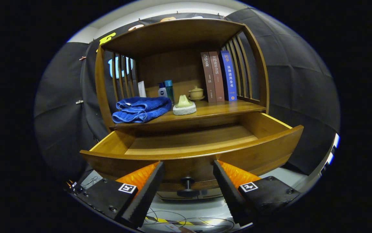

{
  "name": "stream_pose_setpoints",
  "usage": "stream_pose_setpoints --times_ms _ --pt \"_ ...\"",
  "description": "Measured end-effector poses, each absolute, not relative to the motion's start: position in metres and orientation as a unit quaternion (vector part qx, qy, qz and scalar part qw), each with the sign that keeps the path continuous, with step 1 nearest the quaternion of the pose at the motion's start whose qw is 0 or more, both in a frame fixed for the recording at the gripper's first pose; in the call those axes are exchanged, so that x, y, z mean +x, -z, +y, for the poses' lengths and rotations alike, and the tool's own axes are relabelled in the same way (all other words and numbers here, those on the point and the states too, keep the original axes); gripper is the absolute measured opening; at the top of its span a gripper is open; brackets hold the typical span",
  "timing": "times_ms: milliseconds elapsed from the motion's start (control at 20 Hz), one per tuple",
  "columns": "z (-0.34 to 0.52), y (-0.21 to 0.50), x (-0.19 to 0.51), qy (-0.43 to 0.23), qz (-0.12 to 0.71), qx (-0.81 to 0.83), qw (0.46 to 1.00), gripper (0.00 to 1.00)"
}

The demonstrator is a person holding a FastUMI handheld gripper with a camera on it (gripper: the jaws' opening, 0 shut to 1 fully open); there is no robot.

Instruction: Pull open the drawer, take out the items inside it, and place them on the countertop above the cabinet.

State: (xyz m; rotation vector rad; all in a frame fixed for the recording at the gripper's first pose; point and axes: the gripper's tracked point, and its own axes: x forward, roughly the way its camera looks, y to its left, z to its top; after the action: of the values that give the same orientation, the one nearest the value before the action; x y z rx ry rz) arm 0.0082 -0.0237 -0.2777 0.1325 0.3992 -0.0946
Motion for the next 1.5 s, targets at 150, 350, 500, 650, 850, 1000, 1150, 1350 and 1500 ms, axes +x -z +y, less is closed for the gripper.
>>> stream_pose_setpoints --times_ms 150,350,500,650,850,1000,1150,1350,1500 --pt "-0.024 0.283 0.034 0.048 0.204 0.076 0.975 1.0" --pt "-0.025 0.287 0.064 0.051 0.201 0.076 0.975 1.0" --pt "-0.025 0.29 0.082 0.051 0.201 0.074 0.975 1.0" --pt "-0.026 0.292 0.097 0.052 0.202 0.072 0.975 1.0" --pt "-0.028 0.296 0.116 0.052 0.206 0.071 0.975 1.0" --pt "-0.029 0.298 0.126 0.051 0.209 0.069 0.974 1.0" --pt "-0.03 0.3 0.133 0.053 0.21 0.071 0.974 0.99" --pt "-0.03 0.302 0.133 0.057 0.208 0.075 0.974 0.99" --pt "-0.03 0.304 0.133 0.057 0.21 0.073 0.973 0.99"
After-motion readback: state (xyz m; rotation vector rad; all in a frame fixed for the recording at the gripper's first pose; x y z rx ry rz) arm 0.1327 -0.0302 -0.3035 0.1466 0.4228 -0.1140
